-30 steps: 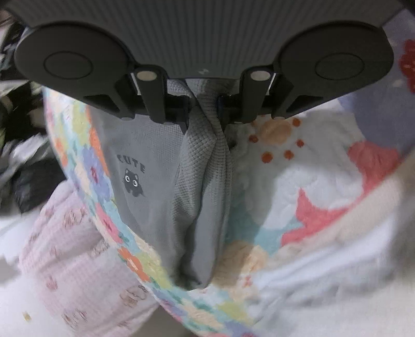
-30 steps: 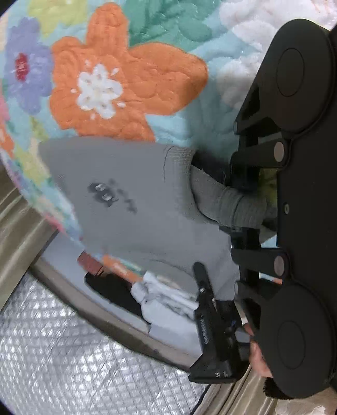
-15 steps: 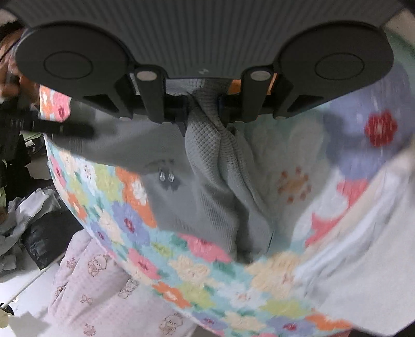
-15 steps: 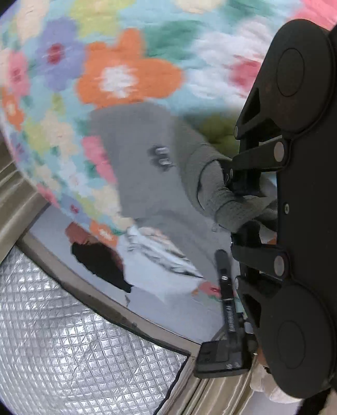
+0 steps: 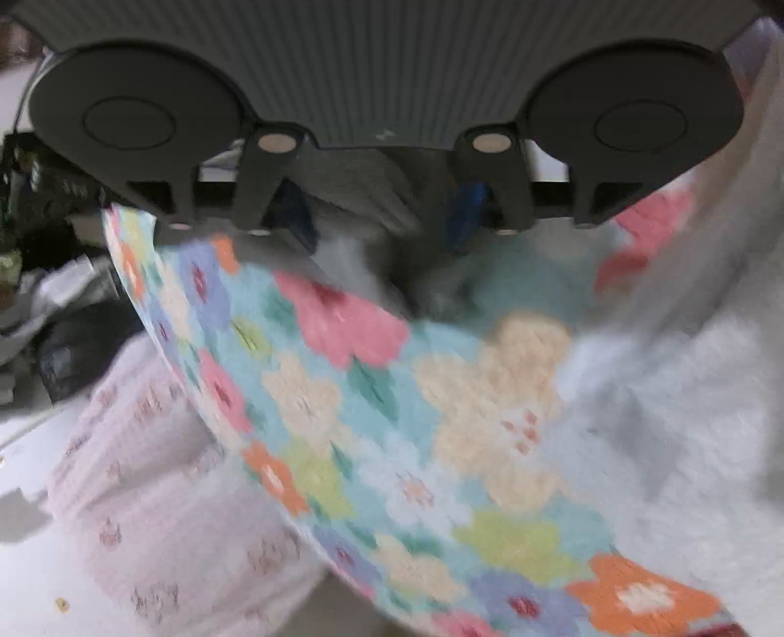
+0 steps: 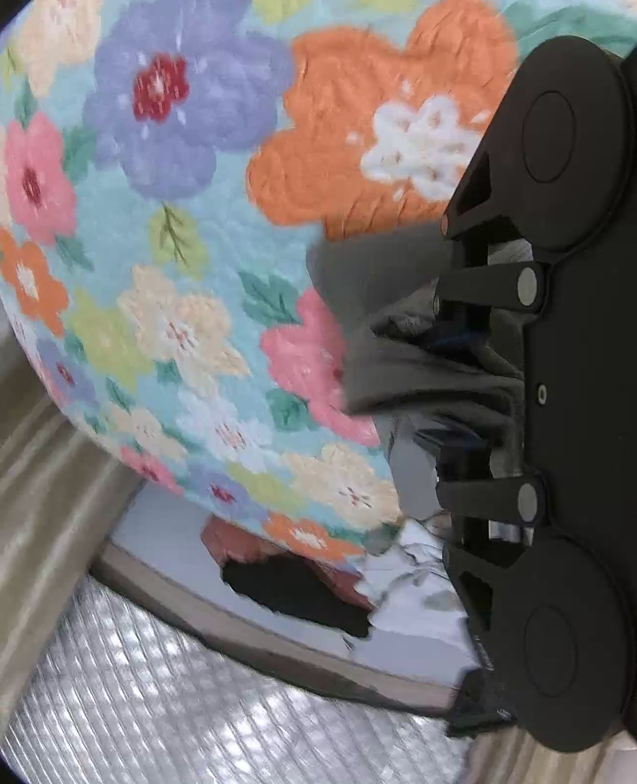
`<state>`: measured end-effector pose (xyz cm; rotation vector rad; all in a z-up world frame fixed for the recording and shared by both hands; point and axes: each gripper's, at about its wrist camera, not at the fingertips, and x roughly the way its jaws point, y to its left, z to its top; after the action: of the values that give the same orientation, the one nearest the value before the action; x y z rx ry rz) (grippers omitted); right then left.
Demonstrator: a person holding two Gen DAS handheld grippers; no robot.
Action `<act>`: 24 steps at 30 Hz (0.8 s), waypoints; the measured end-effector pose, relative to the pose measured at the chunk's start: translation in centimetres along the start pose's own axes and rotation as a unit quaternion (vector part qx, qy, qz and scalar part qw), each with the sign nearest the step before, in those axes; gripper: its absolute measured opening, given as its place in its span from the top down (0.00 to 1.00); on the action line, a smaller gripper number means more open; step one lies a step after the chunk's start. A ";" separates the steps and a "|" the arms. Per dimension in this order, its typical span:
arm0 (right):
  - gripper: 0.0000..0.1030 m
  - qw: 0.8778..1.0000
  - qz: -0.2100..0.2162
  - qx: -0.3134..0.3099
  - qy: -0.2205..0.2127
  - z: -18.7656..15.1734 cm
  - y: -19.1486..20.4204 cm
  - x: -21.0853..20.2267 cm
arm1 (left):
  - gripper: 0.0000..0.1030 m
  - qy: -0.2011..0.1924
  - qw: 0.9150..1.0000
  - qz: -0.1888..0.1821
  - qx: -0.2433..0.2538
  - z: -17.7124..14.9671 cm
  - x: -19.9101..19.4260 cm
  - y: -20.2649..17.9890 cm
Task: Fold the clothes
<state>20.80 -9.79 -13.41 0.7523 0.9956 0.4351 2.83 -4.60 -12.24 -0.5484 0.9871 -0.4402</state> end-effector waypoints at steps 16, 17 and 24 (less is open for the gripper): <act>0.43 0.988 0.001 -0.096 -0.125 -4.4 -2.3 -7.7 | 0.26 -0.053 0.966 -0.013 0.252 -3.3 -8.3 -4.4; 0.43 0.987 -0.014 -0.118 -0.112 -5.2 -2.3 -7.5 | 0.26 -0.040 0.959 0.002 0.282 -3.9 -7.9 -4.6; 0.43 0.960 -0.073 -0.268 -0.039 -7.1 -1.2 -4.0 | 0.26 0.002 0.936 0.032 0.352 -5.6 -3.3 -4.3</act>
<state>12.65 -10.52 -14.30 0.2039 0.7997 0.5134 -4.04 -7.31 -9.88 0.1316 0.7770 -0.6937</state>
